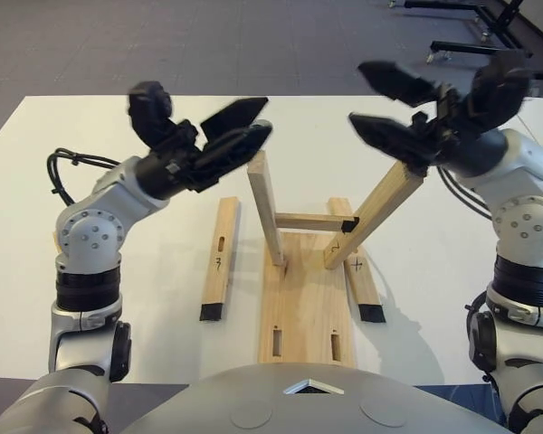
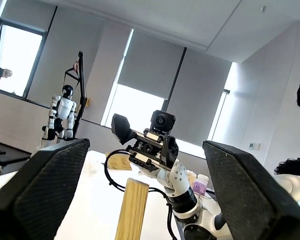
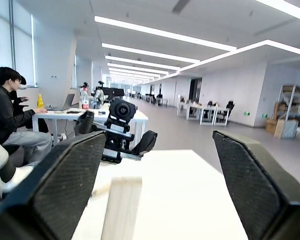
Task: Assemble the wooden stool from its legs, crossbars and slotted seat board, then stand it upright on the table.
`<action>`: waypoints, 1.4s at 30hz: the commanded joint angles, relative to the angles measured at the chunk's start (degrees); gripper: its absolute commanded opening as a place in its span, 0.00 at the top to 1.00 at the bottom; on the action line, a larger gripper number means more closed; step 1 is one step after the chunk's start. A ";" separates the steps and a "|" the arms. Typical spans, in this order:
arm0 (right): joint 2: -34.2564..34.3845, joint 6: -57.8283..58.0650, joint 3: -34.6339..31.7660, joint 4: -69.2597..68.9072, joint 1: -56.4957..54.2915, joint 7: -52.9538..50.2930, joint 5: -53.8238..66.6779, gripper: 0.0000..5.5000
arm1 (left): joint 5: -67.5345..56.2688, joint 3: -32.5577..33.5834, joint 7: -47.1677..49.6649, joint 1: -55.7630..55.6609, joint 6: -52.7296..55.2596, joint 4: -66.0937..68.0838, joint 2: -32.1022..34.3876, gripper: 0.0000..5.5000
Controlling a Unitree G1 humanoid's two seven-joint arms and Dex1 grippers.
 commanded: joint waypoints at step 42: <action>9.37 -13.32 -3.37 7.05 11.28 -26.03 -25.53 0.29 | 57.60 4.31 36.59 7.48 -25.38 15.76 -4.86 0.25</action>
